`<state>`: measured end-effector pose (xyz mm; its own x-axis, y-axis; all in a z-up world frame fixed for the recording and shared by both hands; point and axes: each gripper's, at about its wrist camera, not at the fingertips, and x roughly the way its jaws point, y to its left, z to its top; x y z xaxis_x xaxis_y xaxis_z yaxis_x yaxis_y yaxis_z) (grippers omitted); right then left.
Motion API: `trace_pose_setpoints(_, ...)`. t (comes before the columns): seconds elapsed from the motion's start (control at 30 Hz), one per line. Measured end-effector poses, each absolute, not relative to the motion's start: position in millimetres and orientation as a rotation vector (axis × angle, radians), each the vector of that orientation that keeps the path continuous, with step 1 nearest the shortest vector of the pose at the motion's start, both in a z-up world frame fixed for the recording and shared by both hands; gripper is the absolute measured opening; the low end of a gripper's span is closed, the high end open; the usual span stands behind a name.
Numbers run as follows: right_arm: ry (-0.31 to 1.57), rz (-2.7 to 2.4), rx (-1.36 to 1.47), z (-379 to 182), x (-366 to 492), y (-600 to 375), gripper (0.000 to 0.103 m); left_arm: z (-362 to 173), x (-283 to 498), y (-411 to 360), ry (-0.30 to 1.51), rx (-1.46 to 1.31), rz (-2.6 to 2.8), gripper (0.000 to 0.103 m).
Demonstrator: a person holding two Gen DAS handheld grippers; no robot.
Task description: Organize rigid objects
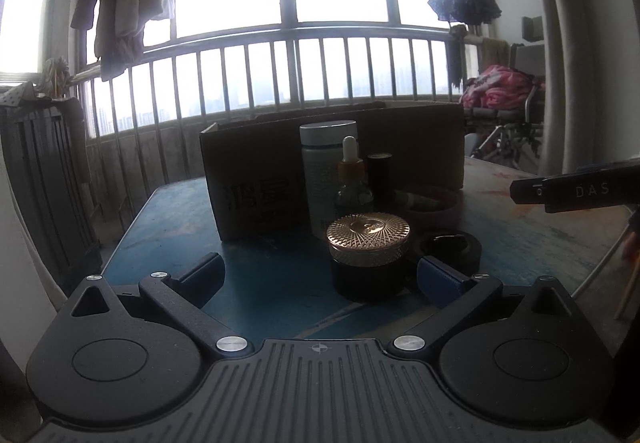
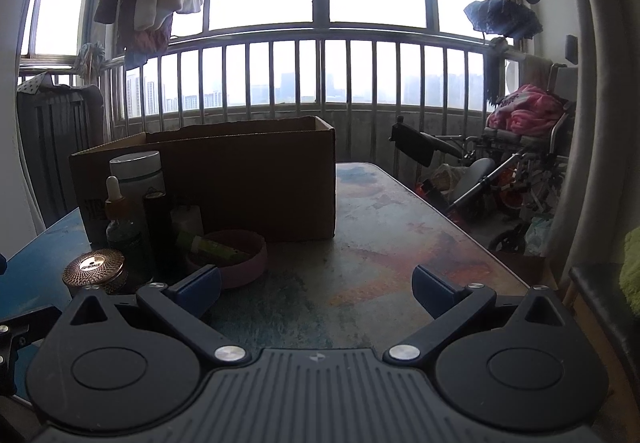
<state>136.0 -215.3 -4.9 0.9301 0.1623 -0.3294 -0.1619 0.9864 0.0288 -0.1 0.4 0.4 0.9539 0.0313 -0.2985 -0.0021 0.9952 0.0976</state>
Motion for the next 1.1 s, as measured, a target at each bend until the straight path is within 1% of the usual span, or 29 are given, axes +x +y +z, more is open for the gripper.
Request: trace_pose_setpoints(1.1,0.341,0.188,-0.005,-5.0,134.3,-214.0,0.103,-1.5,2.1,3.2,0.310,0.090,0.007,0.103)
